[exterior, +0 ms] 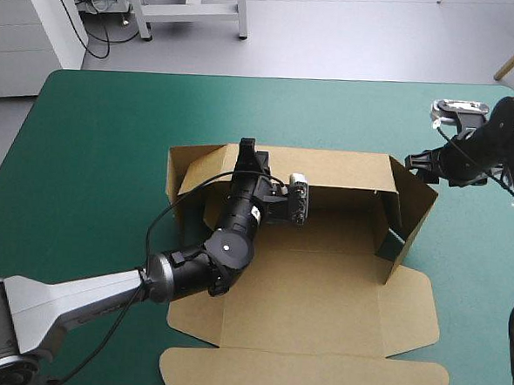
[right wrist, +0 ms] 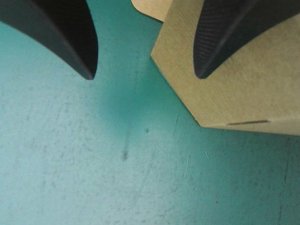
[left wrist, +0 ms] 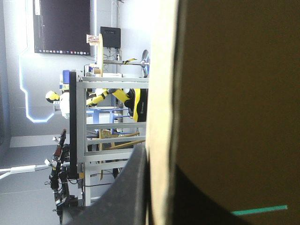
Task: Fold the box
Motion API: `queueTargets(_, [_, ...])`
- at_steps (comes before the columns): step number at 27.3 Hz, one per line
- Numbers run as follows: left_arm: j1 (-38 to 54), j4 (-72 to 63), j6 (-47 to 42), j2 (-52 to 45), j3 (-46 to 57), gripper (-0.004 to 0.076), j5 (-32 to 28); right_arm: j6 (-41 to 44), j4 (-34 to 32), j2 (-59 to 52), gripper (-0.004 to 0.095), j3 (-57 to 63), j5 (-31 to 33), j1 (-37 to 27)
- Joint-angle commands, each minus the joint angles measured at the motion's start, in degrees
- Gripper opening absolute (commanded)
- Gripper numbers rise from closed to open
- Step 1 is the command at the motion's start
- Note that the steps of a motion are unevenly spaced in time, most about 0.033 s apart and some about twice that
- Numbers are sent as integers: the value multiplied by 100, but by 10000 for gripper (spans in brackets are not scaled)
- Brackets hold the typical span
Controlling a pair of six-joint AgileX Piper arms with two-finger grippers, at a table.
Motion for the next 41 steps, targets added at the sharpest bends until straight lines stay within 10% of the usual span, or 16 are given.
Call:
queueTargets(1, [-30,-46,-159,-238,-157,-10,262,-302,96,-557,530,285,-66,4])
queueTargets(41, [-30,-97,530,-238,-157,-10,18,-5334,4199,-2110,530,4048,-2887,16])
